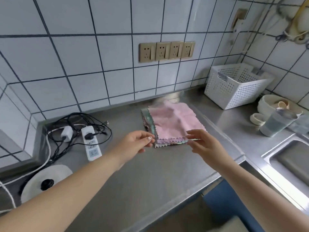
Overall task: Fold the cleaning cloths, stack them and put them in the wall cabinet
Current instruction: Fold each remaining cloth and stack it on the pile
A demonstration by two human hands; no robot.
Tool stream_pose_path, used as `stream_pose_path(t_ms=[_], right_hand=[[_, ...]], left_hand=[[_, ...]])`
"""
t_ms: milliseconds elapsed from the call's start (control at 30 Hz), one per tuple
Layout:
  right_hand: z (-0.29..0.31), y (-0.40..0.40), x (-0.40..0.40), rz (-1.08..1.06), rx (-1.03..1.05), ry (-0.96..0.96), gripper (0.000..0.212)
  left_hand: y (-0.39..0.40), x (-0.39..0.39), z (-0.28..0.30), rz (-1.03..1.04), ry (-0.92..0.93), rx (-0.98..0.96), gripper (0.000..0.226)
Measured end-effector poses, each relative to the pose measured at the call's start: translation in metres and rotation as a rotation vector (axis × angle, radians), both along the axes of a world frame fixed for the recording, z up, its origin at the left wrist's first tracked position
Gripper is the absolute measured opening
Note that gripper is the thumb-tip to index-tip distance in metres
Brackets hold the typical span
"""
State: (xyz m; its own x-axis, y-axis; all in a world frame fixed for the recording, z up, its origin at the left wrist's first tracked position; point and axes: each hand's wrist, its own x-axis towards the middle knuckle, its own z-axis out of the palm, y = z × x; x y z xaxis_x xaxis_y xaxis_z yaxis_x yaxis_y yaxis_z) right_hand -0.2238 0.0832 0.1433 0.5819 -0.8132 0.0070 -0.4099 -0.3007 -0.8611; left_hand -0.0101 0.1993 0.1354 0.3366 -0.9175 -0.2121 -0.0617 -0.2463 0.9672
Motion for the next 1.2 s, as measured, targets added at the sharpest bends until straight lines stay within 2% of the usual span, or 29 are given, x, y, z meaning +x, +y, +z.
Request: stream_pose_path(t_ms=[233, 367, 467, 633, 700, 767, 867, 967, 1200], right_hand=[[-0.033, -0.056, 0.019, -0.079, 0.103, 0.094, 0.022], [-0.052, -0.085, 0.024, -0.097, 0.113, 0.171, 0.019], [-0.072, -0.112, 0.026, -0.025, 0.046, 0.283, 0.022], [-0.112, -0.171, 0.016, 0.266, -0.291, 0.590, 0.050], [-0.131, -0.199, 0.013, 0.353, -0.438, 0.645, 0.057], [-0.143, -0.224, 0.013, 0.421, -0.531, 0.657, 0.063], [-0.162, -0.260, 0.014, 0.606, -0.634, 0.713, 0.077], [-0.180, -0.280, 0.015, 0.715, -0.638, 0.634, 0.087], [-0.198, -0.304, 0.026, 0.816, -0.720, 0.562, 0.084]], left_hand=[[-0.068, 0.027, -0.043, -0.038, 0.013, 0.130, 0.014], [-0.095, 0.032, -0.066, -0.027, -0.067, 0.139, 0.012], [-0.117, 0.026, -0.084, -0.074, -0.161, 0.128, 0.015], [-0.162, 0.008, -0.114, -0.268, -0.657, 0.110, 0.038], [-0.183, 0.000, -0.123, -0.306, -0.851, 0.124, 0.052], [-0.200, -0.005, -0.132, -0.387, -1.021, 0.210, 0.062], [-0.222, -0.016, -0.141, -0.452, -1.148, 0.388, 0.065], [-0.234, -0.022, -0.151, -0.487, -1.168, 0.476, 0.069], [-0.252, -0.016, -0.160, -0.506, -1.113, 0.543, 0.067]])
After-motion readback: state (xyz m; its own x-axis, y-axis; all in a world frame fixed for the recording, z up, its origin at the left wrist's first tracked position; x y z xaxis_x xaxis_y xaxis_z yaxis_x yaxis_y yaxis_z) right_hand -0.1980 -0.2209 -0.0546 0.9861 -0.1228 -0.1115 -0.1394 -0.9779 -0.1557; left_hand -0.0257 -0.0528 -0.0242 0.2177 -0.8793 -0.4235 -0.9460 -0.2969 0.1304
